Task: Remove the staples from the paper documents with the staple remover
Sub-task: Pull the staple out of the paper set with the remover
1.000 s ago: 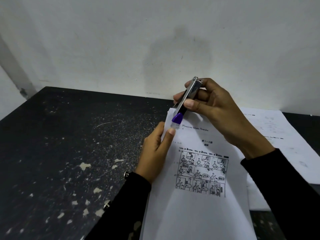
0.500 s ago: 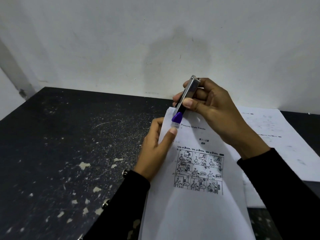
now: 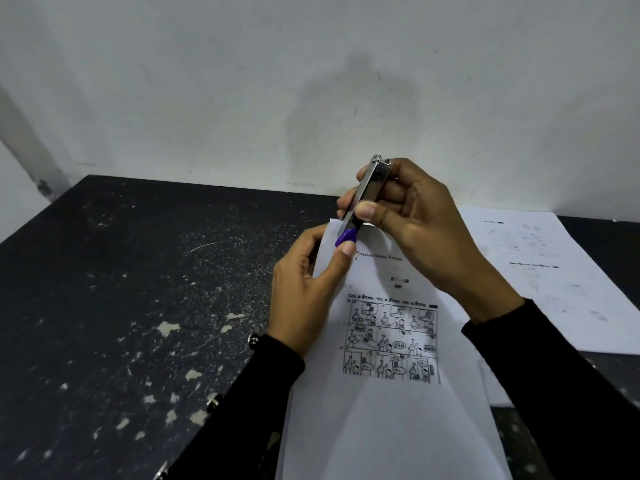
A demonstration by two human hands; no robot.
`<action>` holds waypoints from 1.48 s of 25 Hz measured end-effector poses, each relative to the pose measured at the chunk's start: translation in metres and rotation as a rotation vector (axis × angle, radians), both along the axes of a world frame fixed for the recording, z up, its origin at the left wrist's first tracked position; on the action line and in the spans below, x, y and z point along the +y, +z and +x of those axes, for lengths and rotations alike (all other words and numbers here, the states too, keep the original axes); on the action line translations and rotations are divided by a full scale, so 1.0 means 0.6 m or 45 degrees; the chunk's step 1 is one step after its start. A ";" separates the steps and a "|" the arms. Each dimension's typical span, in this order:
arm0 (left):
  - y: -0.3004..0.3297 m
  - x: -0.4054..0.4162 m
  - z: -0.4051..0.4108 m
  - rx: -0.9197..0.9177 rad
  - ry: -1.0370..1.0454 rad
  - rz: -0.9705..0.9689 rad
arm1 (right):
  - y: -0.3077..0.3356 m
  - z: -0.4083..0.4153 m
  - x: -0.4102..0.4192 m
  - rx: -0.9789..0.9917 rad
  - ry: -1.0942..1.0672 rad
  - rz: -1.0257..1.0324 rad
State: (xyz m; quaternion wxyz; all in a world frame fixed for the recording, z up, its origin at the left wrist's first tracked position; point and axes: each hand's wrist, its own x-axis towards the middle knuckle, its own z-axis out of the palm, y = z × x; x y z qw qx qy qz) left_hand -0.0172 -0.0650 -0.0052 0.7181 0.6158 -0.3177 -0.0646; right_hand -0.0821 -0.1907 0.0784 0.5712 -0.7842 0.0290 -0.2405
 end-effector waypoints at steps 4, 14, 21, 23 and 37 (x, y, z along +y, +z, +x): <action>-0.002 -0.002 -0.004 0.025 -0.007 -0.002 | -0.006 -0.001 -0.001 -0.034 -0.004 0.017; 0.008 0.004 -0.004 -0.027 0.001 0.017 | 0.007 -0.012 -0.014 0.145 0.117 0.087; 0.008 0.002 -0.004 -0.028 -0.028 0.007 | -0.003 -0.008 -0.009 0.151 0.058 -0.034; 0.005 0.002 -0.004 -0.005 -0.028 0.001 | -0.006 -0.009 -0.007 0.138 0.029 -0.068; -0.006 0.003 0.006 0.315 -0.155 -0.050 | -0.003 -0.018 -0.032 -0.025 -0.117 0.196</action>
